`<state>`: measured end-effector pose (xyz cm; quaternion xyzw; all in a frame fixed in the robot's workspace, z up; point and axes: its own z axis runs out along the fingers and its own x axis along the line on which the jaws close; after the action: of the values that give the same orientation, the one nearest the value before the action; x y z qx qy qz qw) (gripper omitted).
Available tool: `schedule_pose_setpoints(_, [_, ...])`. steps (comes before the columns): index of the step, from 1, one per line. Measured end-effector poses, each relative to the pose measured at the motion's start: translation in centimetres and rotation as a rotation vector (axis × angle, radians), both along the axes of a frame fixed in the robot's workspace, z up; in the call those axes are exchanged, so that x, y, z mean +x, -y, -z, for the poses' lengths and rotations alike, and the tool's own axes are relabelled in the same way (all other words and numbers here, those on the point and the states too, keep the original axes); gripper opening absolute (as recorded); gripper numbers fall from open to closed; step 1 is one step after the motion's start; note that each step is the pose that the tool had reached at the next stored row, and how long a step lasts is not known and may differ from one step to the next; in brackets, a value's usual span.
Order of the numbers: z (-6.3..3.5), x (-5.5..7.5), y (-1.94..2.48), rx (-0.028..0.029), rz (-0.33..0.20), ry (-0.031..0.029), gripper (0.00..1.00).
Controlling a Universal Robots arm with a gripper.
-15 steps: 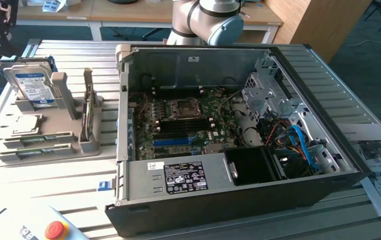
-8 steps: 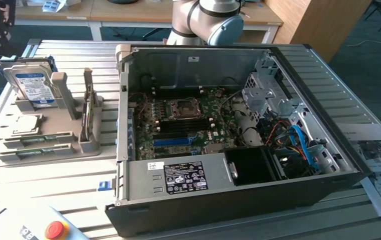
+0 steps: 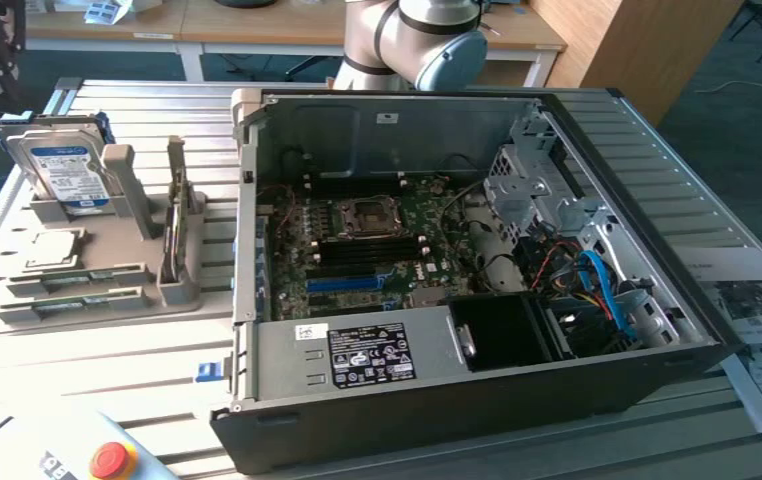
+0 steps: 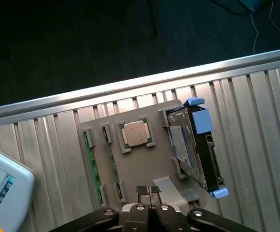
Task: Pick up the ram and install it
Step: 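Pick up the ram and move it above insertion slot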
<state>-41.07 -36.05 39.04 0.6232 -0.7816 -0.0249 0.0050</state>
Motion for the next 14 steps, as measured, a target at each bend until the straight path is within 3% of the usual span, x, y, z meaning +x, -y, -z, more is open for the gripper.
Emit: schedule_pose_setpoints(14, [0.00,0.00,0.00,0.0000,-0.184,-0.0008,0.10])
